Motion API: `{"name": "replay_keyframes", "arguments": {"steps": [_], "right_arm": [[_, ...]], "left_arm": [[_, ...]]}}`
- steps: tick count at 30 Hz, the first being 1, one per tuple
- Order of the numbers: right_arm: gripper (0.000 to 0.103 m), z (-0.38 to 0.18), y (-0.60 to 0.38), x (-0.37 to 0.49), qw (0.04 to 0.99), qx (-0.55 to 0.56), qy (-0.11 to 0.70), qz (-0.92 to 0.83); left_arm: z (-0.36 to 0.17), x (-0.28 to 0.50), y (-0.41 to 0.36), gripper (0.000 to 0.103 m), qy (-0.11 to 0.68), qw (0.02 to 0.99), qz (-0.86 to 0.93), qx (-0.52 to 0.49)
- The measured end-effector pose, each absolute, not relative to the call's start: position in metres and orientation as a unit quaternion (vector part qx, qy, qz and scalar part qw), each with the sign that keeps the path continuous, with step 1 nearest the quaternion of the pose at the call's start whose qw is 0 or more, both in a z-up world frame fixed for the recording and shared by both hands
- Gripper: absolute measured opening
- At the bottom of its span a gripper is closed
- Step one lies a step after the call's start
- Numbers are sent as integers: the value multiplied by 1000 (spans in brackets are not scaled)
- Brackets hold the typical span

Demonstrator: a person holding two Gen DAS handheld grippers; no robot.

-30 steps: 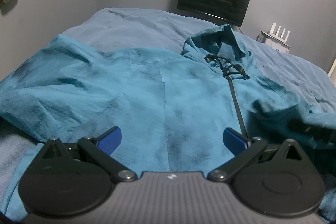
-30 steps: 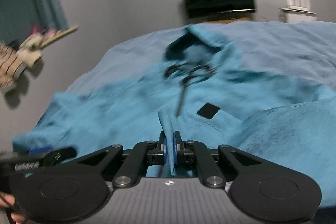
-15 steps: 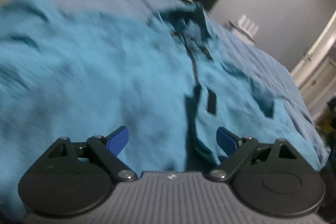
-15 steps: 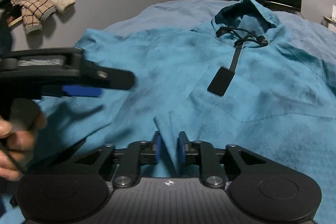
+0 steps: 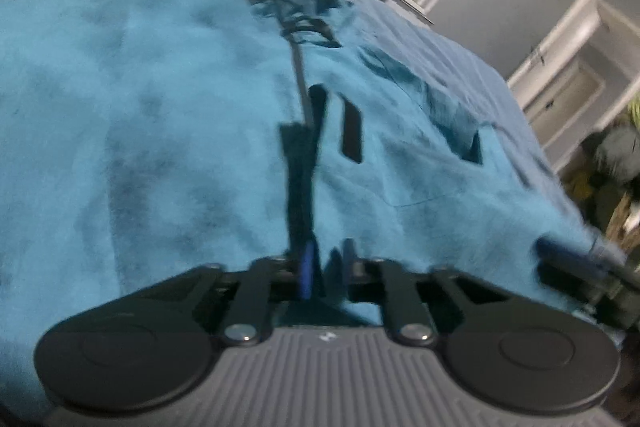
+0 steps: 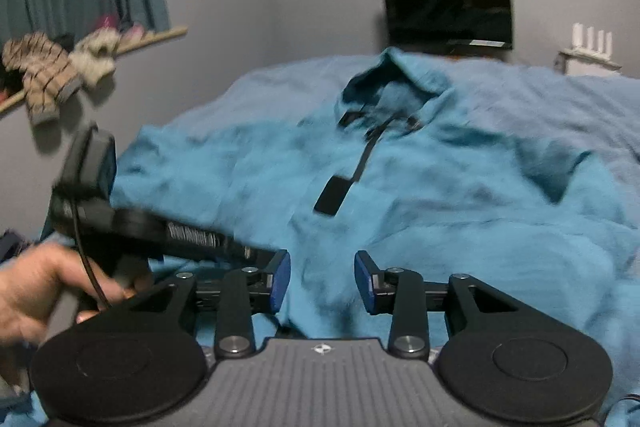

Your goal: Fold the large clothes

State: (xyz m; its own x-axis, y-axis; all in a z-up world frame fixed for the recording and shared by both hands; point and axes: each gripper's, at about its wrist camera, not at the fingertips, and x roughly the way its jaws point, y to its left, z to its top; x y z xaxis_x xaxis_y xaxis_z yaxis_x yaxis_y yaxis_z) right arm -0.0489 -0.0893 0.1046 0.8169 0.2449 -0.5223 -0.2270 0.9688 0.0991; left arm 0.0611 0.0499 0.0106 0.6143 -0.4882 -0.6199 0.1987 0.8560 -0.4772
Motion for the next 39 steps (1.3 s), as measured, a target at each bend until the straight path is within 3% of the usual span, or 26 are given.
{"name": "replay_keyframes", "arguments": {"steps": [9,13,23,32,39], "right_arm": [[41,112,-147,-56,963,79,252,53],[44,103,-159,-52,959,97,264,37],[44,57,-157,0,934,85,346,35],[42,45,-153,54,930,118,343,60],[42,23,-115,112,920,57,385,56]], "left_arm": [[70,34,79,0,256,941,-132,-178],[88,19,112,0,234,953,-75,-180],[87,-15,153,0,280,945,53,-160],[68,-43,170,0,349,922,91,-138],[79,-58,179,0,329,926,76,-167]]}}
